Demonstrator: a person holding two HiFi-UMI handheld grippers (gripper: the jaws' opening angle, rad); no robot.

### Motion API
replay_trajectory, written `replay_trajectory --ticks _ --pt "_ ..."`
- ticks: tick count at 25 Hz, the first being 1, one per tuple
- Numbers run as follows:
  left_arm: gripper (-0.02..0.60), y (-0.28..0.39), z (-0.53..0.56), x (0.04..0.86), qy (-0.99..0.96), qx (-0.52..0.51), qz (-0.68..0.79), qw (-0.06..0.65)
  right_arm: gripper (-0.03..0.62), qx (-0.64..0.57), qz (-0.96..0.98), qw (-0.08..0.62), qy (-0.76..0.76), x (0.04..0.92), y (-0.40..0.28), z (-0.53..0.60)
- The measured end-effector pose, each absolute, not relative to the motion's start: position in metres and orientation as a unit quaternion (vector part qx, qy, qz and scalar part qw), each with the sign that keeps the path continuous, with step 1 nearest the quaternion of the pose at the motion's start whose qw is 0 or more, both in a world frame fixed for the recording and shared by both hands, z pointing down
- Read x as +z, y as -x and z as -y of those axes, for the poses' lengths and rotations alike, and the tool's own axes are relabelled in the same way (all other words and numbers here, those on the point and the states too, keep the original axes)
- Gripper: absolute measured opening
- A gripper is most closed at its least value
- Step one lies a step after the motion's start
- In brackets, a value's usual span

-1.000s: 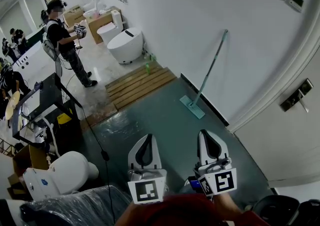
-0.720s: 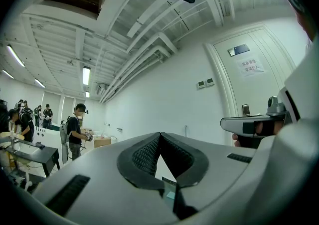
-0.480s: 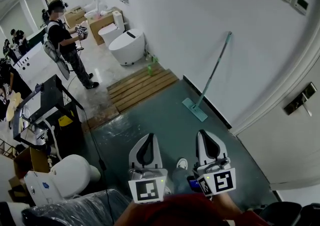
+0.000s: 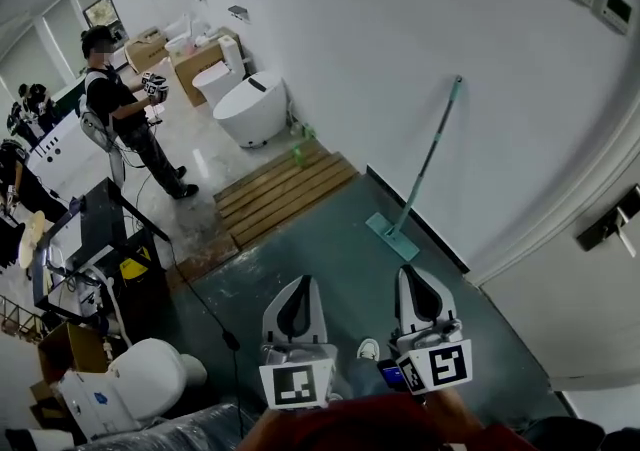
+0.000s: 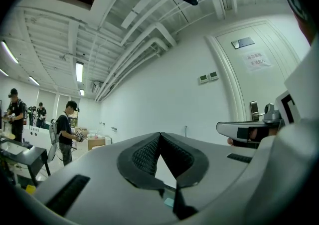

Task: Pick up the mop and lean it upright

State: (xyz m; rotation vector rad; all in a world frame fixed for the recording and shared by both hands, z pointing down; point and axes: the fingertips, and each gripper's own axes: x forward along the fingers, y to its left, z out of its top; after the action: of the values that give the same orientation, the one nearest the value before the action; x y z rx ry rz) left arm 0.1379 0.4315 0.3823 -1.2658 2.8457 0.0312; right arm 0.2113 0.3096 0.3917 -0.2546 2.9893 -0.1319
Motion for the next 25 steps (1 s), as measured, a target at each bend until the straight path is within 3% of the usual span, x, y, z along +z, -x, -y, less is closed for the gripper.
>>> replay_trajectory --ticks 14,25 --pt "0.014 -0.089 -0.288 0.377 0.444 0.022 -0.896 0.005 0.018 -0.052 -0.988 0.074 0.122 0.390 -0.173 -0.169" --pt "0.014 -0.055 -0.256 0.381 0.442 0.021 -0.897 0.004 0.018 -0.046 -0.990 0.059 0.122 0.400 -0.137 -0.134"
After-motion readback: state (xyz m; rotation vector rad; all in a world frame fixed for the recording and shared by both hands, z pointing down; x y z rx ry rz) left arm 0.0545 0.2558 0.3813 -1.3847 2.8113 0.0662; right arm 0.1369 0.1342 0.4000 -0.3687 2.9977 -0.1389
